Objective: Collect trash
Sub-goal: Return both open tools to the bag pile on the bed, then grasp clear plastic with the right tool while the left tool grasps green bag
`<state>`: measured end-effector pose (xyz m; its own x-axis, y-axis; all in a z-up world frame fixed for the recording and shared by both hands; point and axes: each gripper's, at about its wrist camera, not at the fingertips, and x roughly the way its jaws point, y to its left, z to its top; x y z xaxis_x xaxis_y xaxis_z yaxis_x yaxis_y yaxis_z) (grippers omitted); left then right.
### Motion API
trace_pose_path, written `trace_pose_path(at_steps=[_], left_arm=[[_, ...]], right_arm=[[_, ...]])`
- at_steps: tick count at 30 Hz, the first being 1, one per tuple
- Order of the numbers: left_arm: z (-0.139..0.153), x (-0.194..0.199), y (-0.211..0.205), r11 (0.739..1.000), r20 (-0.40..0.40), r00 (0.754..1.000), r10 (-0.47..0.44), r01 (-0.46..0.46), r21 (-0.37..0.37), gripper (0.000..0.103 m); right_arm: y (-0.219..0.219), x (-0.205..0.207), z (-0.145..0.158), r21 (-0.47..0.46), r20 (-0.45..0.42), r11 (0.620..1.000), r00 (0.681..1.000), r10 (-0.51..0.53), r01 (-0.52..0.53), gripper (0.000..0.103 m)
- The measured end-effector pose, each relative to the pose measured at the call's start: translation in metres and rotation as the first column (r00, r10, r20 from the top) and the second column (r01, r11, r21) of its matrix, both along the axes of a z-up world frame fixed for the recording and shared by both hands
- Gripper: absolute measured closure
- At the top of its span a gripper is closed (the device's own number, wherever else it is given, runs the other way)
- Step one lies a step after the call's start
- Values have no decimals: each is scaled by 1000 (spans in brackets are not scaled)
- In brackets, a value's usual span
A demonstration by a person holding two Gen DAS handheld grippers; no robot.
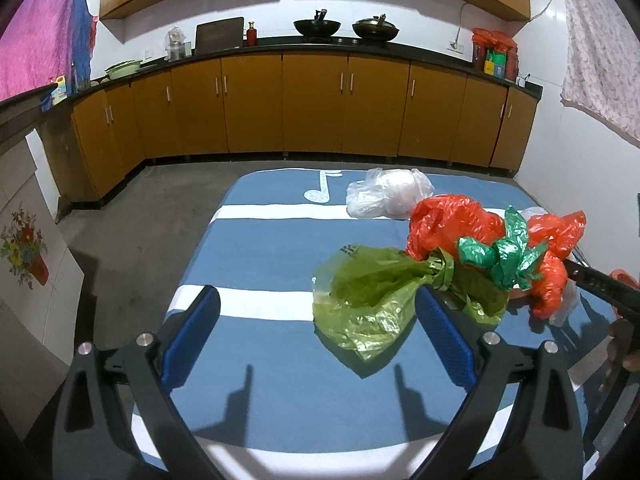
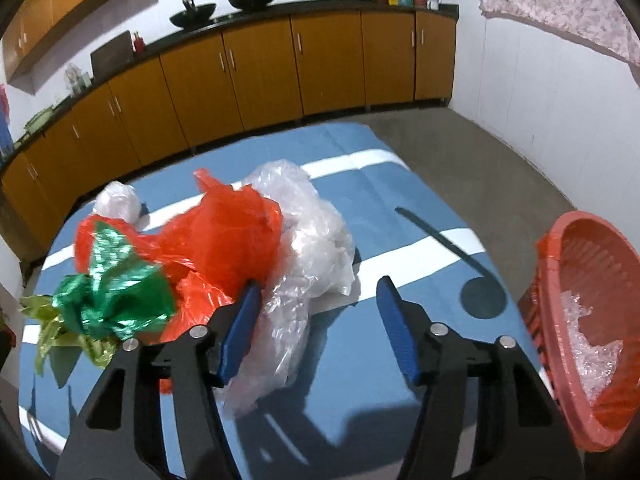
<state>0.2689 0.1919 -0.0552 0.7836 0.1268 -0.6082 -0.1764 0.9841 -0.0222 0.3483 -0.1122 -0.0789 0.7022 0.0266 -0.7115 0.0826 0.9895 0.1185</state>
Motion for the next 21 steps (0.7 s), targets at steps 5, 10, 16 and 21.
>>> trace_pose_path(at_steps=[5, 10, 16, 21], left_arm=[[-1, 7, -7, 1000, 0, 1000, -26, 26, 4, 7], [-2, 17, -19, 998, -2, 999, -51, 51, 24, 7], [-3, 24, -30, 997, -1, 997, -77, 77, -17, 7], [0, 25, -46, 994, 12, 994, -107, 107, -5, 7]], right_arm=[[3, 4, -8, -9, -53, 999, 998, 39, -39, 73], [-8, -9, -5, -5, -45, 1000, 999, 14, -15, 86], [-28, -29, 2, -16, -8, 999, 999, -35, 35, 89], [-41, -40, 4, -47, 11, 996, 997, -80, 80, 89]])
